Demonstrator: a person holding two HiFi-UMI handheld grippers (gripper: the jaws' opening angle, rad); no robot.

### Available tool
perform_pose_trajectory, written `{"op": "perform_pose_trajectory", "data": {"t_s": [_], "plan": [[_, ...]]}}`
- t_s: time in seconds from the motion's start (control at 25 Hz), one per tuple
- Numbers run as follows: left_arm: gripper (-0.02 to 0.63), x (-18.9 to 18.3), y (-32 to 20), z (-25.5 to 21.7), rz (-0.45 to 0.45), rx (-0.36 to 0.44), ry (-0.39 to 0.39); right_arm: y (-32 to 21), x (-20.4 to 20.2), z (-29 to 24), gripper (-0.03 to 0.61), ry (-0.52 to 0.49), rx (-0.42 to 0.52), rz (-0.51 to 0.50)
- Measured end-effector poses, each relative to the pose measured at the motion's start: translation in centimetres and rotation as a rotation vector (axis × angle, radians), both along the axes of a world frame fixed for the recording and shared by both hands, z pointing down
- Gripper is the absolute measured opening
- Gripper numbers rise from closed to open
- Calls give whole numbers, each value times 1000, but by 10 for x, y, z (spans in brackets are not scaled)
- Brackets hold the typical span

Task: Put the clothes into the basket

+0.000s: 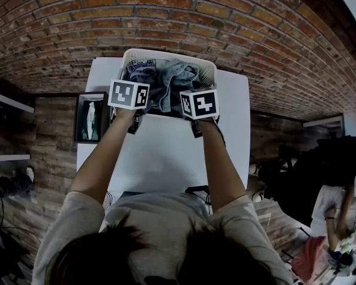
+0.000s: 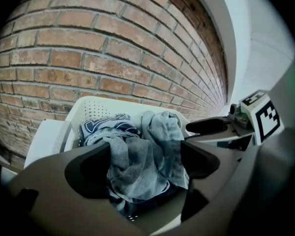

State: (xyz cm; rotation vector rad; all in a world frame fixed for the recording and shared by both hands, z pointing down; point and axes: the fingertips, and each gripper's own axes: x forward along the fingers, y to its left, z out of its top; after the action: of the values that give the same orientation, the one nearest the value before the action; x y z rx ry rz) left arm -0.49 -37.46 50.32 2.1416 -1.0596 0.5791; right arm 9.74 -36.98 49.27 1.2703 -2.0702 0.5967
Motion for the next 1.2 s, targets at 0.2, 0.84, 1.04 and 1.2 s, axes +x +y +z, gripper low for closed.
{"op": "perform_pose_trajectory", "data": {"t_s": [0.2,0.84,1.04,1.2], "plan": [[275,-12,6,-19,-73,134,-17,2,-5,-34,172,-21,186,31],[8,5,61,-108,-56,517,-102,58,-33,-101,6,-124,494,37],[8,10,88,-136,-48,600,-104,85,-40,-126,6,-149,569,28],[8,12,113,-154,-38,662,-113,109,-46,-146,6,-167,627,19]]}}
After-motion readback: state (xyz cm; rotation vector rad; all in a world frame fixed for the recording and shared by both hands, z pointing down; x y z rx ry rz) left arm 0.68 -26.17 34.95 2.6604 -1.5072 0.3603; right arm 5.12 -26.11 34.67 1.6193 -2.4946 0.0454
